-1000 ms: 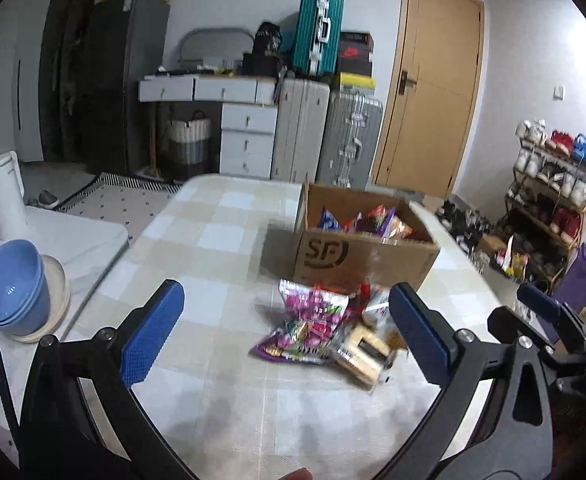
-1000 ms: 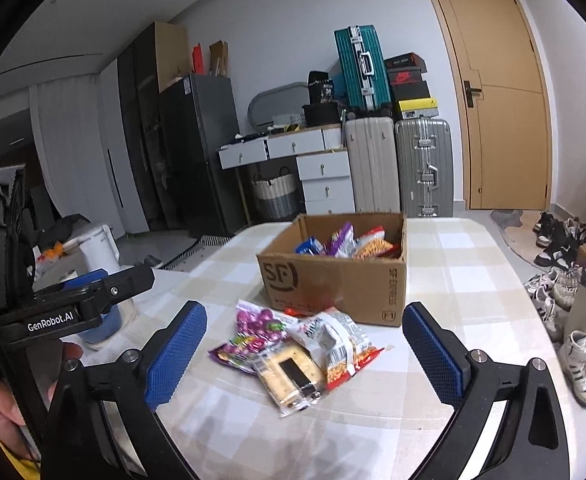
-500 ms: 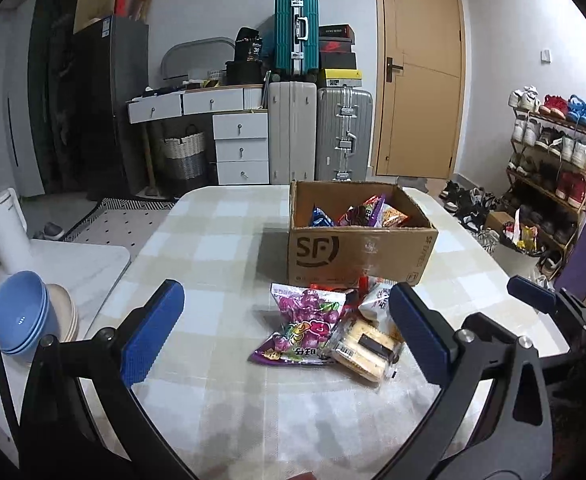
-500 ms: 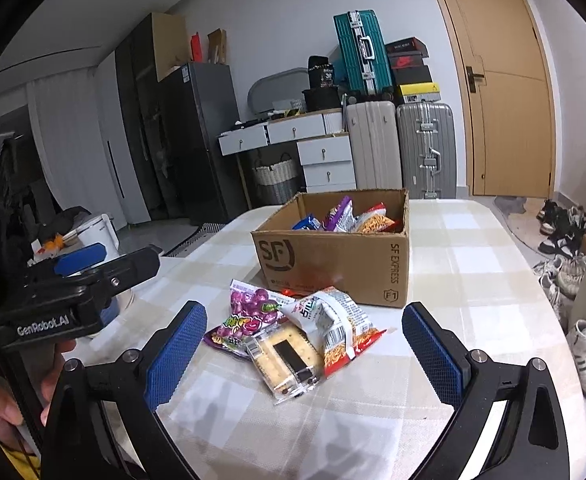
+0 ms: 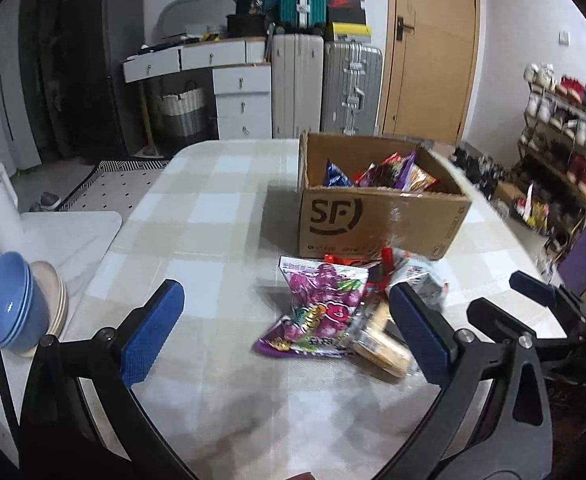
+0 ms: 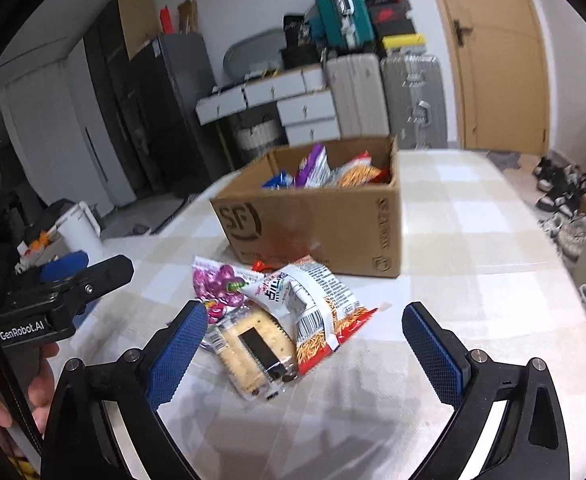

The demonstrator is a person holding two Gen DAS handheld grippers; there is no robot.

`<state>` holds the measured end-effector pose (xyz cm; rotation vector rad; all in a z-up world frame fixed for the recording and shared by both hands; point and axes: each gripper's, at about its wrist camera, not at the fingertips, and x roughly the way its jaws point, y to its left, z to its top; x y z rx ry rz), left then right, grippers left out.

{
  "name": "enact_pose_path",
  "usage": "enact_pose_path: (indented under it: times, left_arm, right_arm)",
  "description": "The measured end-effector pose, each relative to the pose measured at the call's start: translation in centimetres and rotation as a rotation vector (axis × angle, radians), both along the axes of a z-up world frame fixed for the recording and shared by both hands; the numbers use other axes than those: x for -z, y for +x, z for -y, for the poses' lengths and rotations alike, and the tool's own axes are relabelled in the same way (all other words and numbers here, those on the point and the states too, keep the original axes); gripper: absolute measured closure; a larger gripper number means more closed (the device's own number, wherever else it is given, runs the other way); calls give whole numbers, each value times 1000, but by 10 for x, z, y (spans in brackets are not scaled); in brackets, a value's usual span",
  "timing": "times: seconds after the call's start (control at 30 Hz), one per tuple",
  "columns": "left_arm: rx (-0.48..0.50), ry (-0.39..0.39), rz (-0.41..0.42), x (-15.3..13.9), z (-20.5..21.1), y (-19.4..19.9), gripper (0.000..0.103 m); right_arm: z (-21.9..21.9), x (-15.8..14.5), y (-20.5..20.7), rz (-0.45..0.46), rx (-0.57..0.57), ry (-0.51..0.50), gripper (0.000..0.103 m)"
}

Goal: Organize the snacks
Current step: 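Grasp the white chip bag with the right tool while the left tool grasps a purple grape candy bag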

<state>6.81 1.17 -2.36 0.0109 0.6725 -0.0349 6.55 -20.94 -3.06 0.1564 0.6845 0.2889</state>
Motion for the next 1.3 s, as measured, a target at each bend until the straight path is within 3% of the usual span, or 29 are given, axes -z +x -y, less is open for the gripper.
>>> enact_pose_path:
  times: [0.13, 0.23, 0.3, 0.4, 0.53, 0.6, 0.8, 1.0, 1.13, 1.3]
  left_arm:
    - [31, 25, -45, 17, 1, 26, 1]
    - [61, -66, -145, 35, -7, 50, 1]
    - [46, -124, -182, 44, -18, 60, 1]
    - [28, -176, -217, 55, -29, 75, 1]
    - [13, -173, -237, 65, -33, 86, 1]
    - [10, -173, -251, 70, -34, 86, 1]
    - [-1, -182, -280, 77, -36, 85, 1]
    - [-14, -183, -287, 81, -40, 85, 1]
    - [-29, -224, -293, 81, -47, 85, 1]
    - [-32, -214, -285, 80, -47, 85, 1]
  right_arm:
    - [-9, 14, 31, -34, -36, -21, 3]
    - [-10, 26, 53, -95, -52, 29, 4]
    - [-13, 35, 70, -149, -72, 41, 27]
    - [-19, 46, 86, -189, -90, 24, 29]
    - [-23, 50, 91, -198, -118, -6, 32]
    - [-23, 52, 90, -200, -134, -19, 48]
    - [-16, 54, 83, -197, -146, -12, 66]
    - [-16, 49, 73, -178, -150, -17, 70]
    - [-17, 48, 70, -172, -151, -34, 69]
    - [-25, 53, 73, -171, -158, -66, 55]
